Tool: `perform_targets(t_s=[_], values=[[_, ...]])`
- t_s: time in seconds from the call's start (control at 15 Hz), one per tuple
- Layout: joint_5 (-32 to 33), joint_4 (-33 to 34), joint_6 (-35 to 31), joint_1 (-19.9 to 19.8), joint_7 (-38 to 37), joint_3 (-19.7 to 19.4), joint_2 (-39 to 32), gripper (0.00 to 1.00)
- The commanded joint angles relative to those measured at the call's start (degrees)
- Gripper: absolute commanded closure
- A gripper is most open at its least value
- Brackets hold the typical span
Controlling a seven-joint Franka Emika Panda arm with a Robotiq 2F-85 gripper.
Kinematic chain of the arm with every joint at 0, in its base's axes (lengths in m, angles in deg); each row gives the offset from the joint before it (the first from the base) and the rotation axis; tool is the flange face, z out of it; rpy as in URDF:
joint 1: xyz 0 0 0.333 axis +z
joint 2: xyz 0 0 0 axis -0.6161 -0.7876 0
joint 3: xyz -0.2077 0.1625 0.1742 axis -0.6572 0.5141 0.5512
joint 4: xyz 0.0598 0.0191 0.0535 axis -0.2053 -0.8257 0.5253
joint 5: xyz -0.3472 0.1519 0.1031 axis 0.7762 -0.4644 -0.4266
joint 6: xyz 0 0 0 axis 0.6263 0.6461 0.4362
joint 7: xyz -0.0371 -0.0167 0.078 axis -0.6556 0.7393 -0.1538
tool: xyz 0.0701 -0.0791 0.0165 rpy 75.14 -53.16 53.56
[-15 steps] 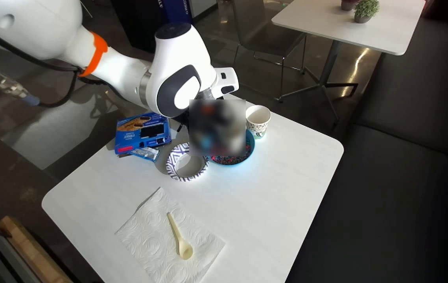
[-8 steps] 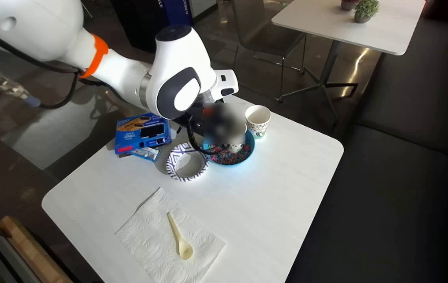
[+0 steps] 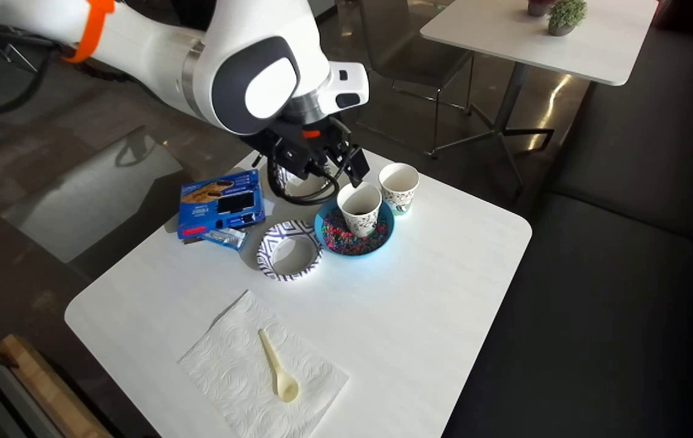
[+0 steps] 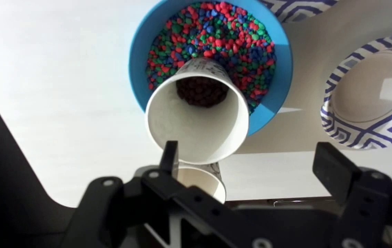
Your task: Put the cup in the bowl
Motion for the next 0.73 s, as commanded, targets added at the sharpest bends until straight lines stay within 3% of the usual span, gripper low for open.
perform_targets(t_s=[0.0,0.27,0.33,0.67], values=[[-2.9,-6.7,7.5,-1.1,-1.8,-0.3,12.1,0.00],[-9.4,-10.3,16.1,-3.8,2.8,0.4,21.4,0.00],[-5.9,-5.9,14.0,-3.1,0.5,0.0,16.4,0.00],[-7.8,-9.1,16.1,-3.7,1.7,0.1,20.9,0.00]])
